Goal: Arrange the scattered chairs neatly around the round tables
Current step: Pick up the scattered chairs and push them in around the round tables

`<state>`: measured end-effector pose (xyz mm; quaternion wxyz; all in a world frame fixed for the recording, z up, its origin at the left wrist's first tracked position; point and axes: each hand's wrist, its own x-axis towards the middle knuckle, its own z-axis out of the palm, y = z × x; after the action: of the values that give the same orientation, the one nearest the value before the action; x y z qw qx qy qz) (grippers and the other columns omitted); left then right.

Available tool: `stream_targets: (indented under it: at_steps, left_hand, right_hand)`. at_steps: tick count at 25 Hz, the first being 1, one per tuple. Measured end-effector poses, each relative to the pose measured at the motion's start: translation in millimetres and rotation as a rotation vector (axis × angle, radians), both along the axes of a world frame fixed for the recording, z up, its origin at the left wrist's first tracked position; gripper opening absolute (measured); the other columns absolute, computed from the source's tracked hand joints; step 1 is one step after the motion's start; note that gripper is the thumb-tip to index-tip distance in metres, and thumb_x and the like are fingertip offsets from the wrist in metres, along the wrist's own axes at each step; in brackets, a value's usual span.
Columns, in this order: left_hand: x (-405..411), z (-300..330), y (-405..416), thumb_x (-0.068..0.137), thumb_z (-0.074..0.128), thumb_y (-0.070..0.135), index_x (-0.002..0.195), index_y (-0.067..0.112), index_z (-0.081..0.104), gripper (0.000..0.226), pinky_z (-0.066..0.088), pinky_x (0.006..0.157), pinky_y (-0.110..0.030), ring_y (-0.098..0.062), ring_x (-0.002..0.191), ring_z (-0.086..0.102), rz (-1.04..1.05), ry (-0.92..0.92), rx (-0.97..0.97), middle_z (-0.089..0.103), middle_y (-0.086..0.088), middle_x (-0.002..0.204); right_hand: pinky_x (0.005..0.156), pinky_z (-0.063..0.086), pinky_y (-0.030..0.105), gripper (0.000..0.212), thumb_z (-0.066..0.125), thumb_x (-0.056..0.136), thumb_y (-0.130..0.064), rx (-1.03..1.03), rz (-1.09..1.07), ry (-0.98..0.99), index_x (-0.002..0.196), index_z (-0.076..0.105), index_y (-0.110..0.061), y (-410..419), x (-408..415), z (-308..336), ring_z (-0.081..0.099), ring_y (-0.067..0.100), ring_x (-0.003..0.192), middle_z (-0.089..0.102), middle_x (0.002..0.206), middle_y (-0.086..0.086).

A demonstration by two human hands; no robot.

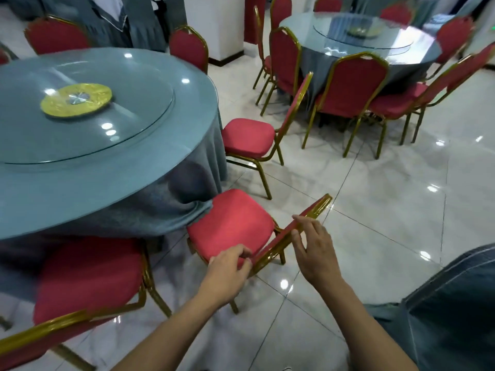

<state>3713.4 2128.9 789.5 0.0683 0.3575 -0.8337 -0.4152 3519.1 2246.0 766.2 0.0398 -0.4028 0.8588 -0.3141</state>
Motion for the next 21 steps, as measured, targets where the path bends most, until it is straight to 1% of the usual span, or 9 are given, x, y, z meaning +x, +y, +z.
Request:
stream_targets:
  at_steps: [2, 4, 7, 10, 13, 15, 17, 19, 21]
  left_hand:
    - [-30, -7, 20, 0.098, 0.053, 0.027, 0.111, 0.037, 0.06, 0.018, 0.047, 0.099, -0.043, -0.007, 0.102, 0.06, 0.002, -0.01, 0.011, 0.063, 0.018, 0.109]
    - [-55, -16, 36, 0.099, 0.05, 0.031, 0.12, 0.036, 0.057, 0.022, 0.045, 0.101, -0.042, -0.006, 0.108, 0.056, 0.021, -0.02, 0.021, 0.06, 0.016, 0.114]
    - [-73, -32, 45, 0.104, 0.039, 0.042, 0.139, 0.038, 0.047, 0.036, 0.043, 0.106, -0.041, -0.007, 0.12, 0.05, 0.08, -0.077, 0.079, 0.054, 0.013, 0.132]
    - [-98, -48, 46, 0.105, 0.029, 0.052, 0.149, 0.037, 0.039, 0.047, 0.033, 0.115, -0.041, -0.012, 0.133, 0.043, 0.144, -0.152, 0.142, 0.047, 0.01, 0.147]
    - [-125, -62, 43, 0.098, 0.017, 0.067, 0.135, 0.043, 0.051, 0.055, 0.034, 0.106, -0.036, -0.008, 0.12, 0.05, 0.298, -0.229, 0.071, 0.055, 0.019, 0.129]
    - [-136, -67, 41, 0.088, 0.007, 0.078, 0.125, 0.045, 0.058, 0.07, 0.038, 0.099, -0.033, -0.001, 0.107, 0.053, 0.398, -0.249, 0.024, 0.058, 0.027, 0.116]
    - [-141, -74, 46, 0.086, 0.0, 0.081, 0.123, 0.047, 0.057, 0.076, 0.037, 0.098, -0.032, 0.004, 0.105, 0.051, 0.455, -0.255, -0.005, 0.057, 0.031, 0.115]
    - [-150, -75, 48, 0.085, -0.004, 0.08, 0.12, 0.047, 0.055, 0.077, 0.034, 0.102, -0.031, 0.006, 0.107, 0.048, 0.544, -0.253, -0.059, 0.054, 0.032, 0.115]
    - [-161, -71, 51, 0.087, -0.002, 0.074, 0.122, 0.045, 0.054, 0.072, 0.032, 0.105, -0.031, 0.004, 0.11, 0.047, 0.646, -0.289, -0.067, 0.053, 0.029, 0.118]
  right_hand:
    - [0.101, 0.034, 0.03, 0.038, 0.034, 0.101, -0.051, 0.02, -0.017, 0.016, 0.136, 0.045, -0.039, 15, -39, -6, 0.047, 0.012, 0.121, 0.054, 0.133, -0.007]
    - [0.101, 0.032, 0.031, 0.04, 0.033, 0.1, -0.055, 0.052, 0.002, 0.016, 0.136, 0.044, -0.04, 22, -73, -14, 0.047, 0.015, 0.125, 0.053, 0.136, -0.006]
    - [0.107, 0.036, 0.041, 0.049, 0.026, 0.098, -0.061, 0.11, 0.025, -0.006, 0.14, 0.038, -0.04, 22, -107, -28, 0.043, 0.02, 0.133, 0.046, 0.145, -0.004]
    - [0.116, 0.028, 0.045, 0.059, 0.019, 0.097, -0.064, 0.198, 0.084, -0.046, 0.15, 0.03, -0.039, 9, -141, -40, 0.032, 0.023, 0.144, 0.034, 0.158, 0.0]
    - [0.121, 0.019, 0.042, 0.061, 0.009, 0.098, -0.068, 0.195, 0.195, -0.096, 0.154, 0.021, -0.045, -2, -162, -56, 0.017, 0.015, 0.151, 0.022, 0.164, -0.006]
    - [0.122, 0.016, 0.04, 0.06, 0.012, 0.098, -0.07, 0.153, 0.245, -0.124, 0.154, 0.018, -0.048, -4, -171, -60, 0.009, 0.008, 0.152, 0.017, 0.165, -0.011]
    - [0.122, 0.016, 0.043, 0.062, 0.018, 0.099, -0.068, 0.139, 0.306, -0.1, 0.156, 0.018, -0.044, -6, -181, -65, 0.004, 0.006, 0.153, 0.011, 0.166, -0.013]
    - [0.121, 0.02, 0.049, 0.067, 0.019, 0.1, -0.066, 0.089, 0.351, -0.06, 0.157, 0.024, -0.032, -13, -190, -69, 0.006, 0.012, 0.154, 0.014, 0.167, -0.006]
    - [0.117, 0.028, 0.058, 0.071, 0.018, 0.1, -0.065, 0.098, 0.373, 0.006, 0.154, 0.034, -0.023, -22, -197, -70, 0.018, 0.023, 0.153, 0.026, 0.164, 0.005]
